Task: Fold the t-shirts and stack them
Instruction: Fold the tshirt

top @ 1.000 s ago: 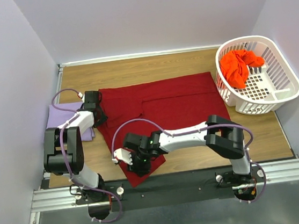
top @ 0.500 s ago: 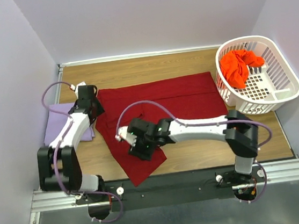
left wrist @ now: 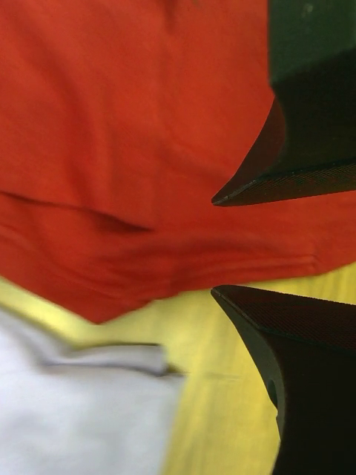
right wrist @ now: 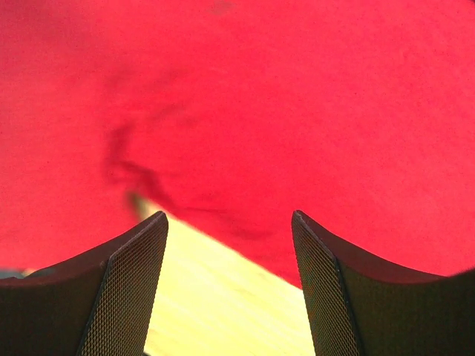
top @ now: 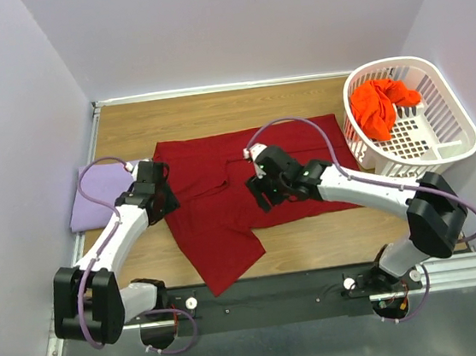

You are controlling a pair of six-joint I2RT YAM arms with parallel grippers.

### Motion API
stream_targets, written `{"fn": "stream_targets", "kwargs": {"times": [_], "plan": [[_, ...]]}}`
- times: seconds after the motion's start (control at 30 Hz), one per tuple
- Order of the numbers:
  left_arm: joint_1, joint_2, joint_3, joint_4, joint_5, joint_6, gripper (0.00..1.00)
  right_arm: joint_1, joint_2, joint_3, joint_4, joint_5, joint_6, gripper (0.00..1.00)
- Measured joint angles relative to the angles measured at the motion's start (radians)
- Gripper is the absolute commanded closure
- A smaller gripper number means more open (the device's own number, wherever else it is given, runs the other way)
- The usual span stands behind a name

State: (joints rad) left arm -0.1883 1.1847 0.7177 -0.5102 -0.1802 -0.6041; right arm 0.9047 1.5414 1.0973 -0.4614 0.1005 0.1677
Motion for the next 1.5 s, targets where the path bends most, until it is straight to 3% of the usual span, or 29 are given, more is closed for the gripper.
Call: {"fn": "stream_targets", "kwargs": {"times": [0.27,0.53,0.8,1.33,1.5], "plan": [[-0.088,0.064,0.003,-0.116,0.002,-0.078,0.47,-0.145,-0.037,-0.113,0.074,0.023,0.064,0.26],[-0.124,0.08,0.007,-0.236,-0.001,-0.184,0.56,-0.234,-0.075,-0.197,0.181,-0.021,0.076,0.26],[-0.132,0.085,0.008,-0.298,-0.018,-0.253,0.57,-0.24,-0.089,-0.202,0.229,-0.051,0.076,0.26],[-0.135,0.24,0.048,-0.281,-0.02,-0.216,0.55,-0.24,-0.143,-0.21,0.237,-0.065,0.075,0.27],[-0.135,0.28,0.076,-0.284,-0.019,-0.197,0.65,-0.24,-0.164,-0.21,0.238,-0.065,0.075,0.27]]}}
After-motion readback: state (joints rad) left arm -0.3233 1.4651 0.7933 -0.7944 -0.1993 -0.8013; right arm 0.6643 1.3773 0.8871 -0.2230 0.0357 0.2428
